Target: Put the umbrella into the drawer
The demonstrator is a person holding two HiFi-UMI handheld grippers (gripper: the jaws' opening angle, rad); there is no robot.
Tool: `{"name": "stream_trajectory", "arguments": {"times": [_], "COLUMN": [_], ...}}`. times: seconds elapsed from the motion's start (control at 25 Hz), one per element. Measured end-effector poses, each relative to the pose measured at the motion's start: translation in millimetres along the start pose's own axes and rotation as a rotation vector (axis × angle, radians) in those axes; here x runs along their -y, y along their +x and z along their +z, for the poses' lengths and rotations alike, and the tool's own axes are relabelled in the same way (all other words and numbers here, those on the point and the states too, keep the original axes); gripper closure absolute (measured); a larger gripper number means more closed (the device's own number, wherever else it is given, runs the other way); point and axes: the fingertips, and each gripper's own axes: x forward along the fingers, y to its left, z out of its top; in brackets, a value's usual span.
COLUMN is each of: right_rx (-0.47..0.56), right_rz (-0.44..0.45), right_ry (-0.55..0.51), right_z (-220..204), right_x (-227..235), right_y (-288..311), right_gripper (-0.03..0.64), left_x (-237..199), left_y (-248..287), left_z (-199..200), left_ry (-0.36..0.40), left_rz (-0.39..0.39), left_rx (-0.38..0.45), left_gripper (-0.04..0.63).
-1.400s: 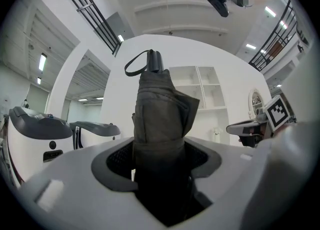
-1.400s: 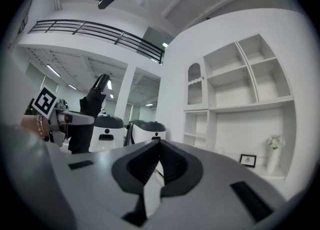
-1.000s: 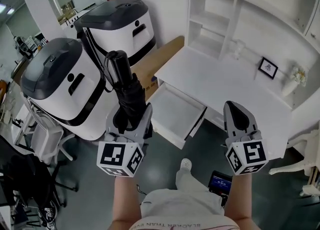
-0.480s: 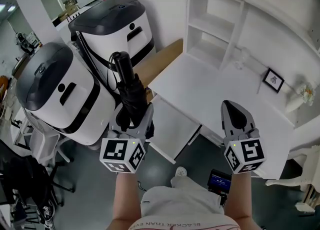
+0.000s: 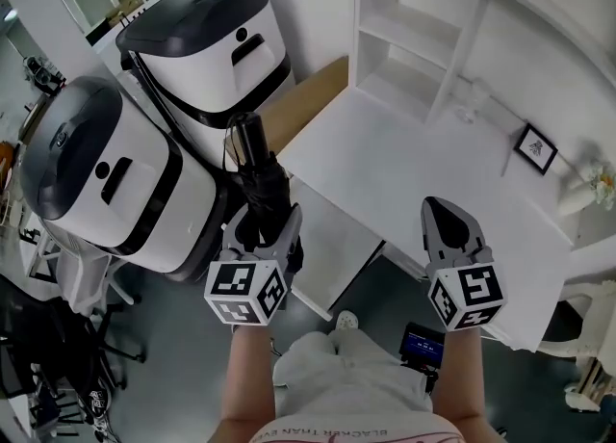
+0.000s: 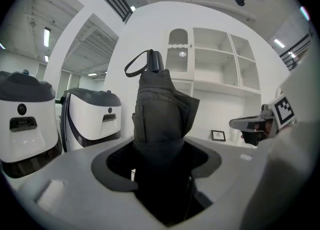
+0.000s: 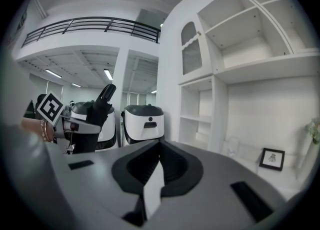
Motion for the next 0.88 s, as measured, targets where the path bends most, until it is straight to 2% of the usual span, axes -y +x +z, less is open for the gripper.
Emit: {"name": "stream_trajectory", "arguments": {"times": [0.36, 0.64, 0.88], "right_rx": [-0.110, -0.192, -0.242], "right_rz": [0.017, -0.005, -0.014], "right_ry": [0.041, 0.079, 0.102], "right_z": [-43, -69, -85], "right_x": [-10, -17, -23], "right_y": [21, 37, 47], "right_gripper": [0.609, 0.609, 0.609], "left_x": [-8, -21, -21], "left_y": [22, 38, 51], "left_z": [-68, -114, -156], "left_ry": [-0.109, -0.171, -0.280], "left_rz": [-0.012, -0.024, -0.034], "left_rx": [-0.166, -0.303, -0.434], "left_gripper": [0.324, 0.324, 0.324]}}
